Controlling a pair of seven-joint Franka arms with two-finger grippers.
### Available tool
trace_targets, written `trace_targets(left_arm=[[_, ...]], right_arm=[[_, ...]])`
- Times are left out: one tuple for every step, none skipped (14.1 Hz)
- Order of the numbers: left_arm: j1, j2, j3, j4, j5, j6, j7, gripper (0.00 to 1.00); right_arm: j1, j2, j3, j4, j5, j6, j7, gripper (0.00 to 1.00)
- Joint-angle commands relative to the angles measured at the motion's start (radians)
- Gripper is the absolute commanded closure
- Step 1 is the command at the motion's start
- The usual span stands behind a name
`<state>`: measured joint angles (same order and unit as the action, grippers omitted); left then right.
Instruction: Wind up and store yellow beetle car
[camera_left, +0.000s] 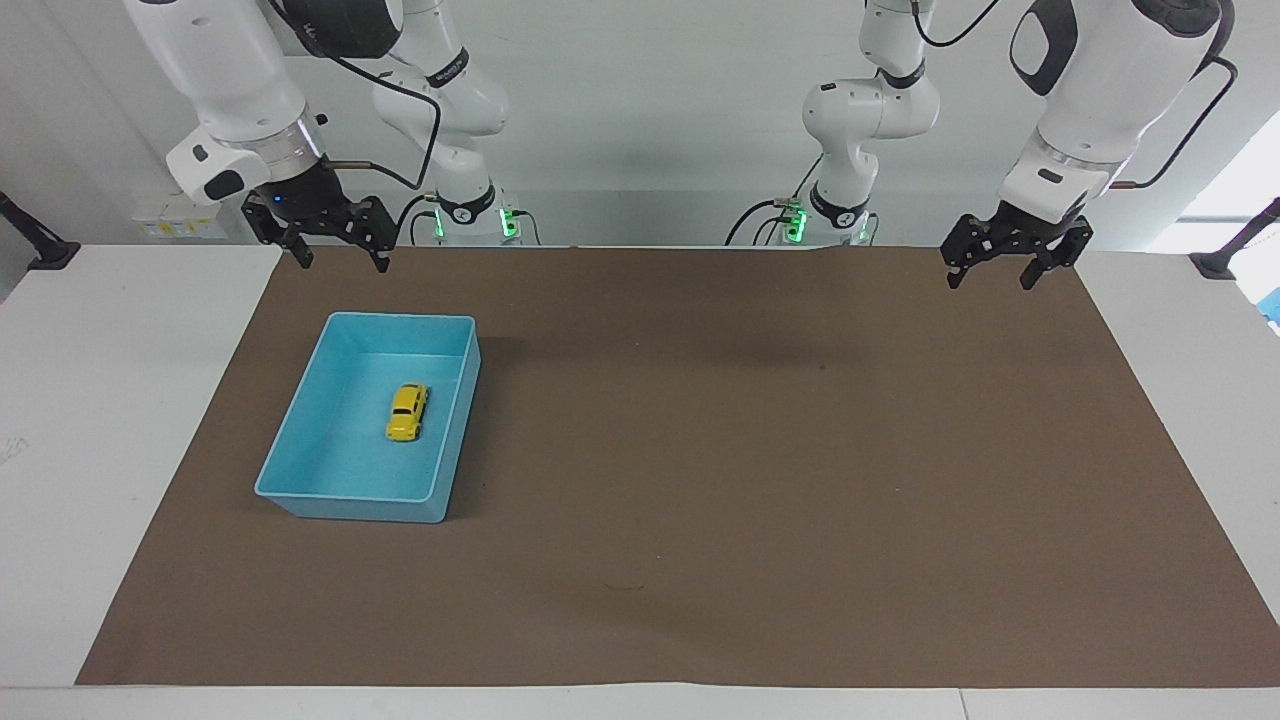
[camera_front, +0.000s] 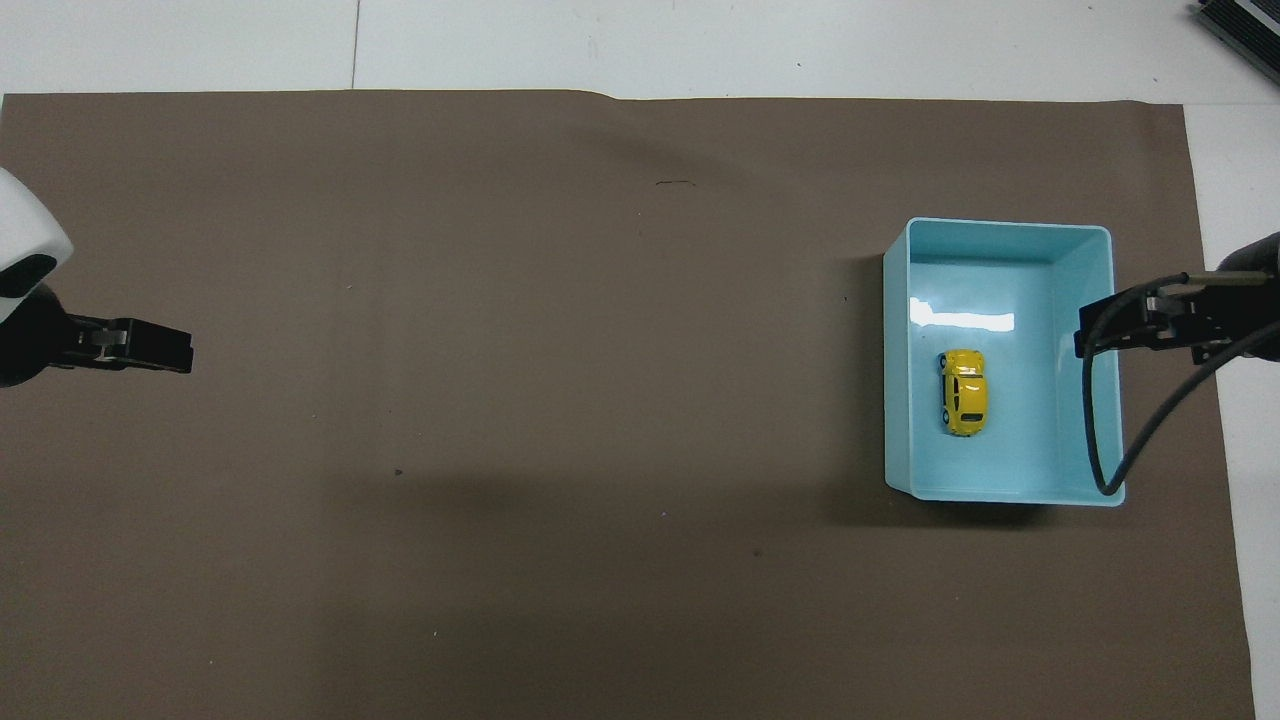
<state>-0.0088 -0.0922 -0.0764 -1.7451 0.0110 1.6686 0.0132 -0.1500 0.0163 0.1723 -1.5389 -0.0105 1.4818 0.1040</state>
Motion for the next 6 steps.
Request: trace_targets(left_arm=[[0.010, 0.006, -0.003, 0.021, -0.006, -0.013, 0.007, 0.00], [0.010, 0.006, -0.003, 0.021, -0.006, -0.013, 0.007, 0.00], [0.010, 0.006, -0.003, 0.021, -0.006, -0.013, 0.007, 0.00], [0.010, 0.006, -0.003, 0.021, -0.006, -0.013, 0.007, 0.00], [0.010, 0.006, -0.003, 0.021, -0.006, -0.013, 0.007, 0.00], [0.010, 0.006, -0.003, 0.021, -0.006, -0.013, 0.007, 0.00]], right_arm=[[-0.010, -0.039, -0.001, -0.047, 0.026, 0.006, -0.032, 0.00], [-0.010, -0.038, -0.001, -0.046, 0.026, 0.006, -0.036, 0.00], [-0.010, -0.038, -0.002, -0.046, 0.026, 0.006, -0.035, 0.00], [-0.010, -0.039, -0.002, -0.046, 0.026, 0.008, -0.033, 0.00], [-0.010, -0.038, -0.002, -0.046, 0.026, 0.011, -0.033, 0.00], [-0.010, -0.038, -0.001, -0.046, 0.026, 0.020, -0.033, 0.00]])
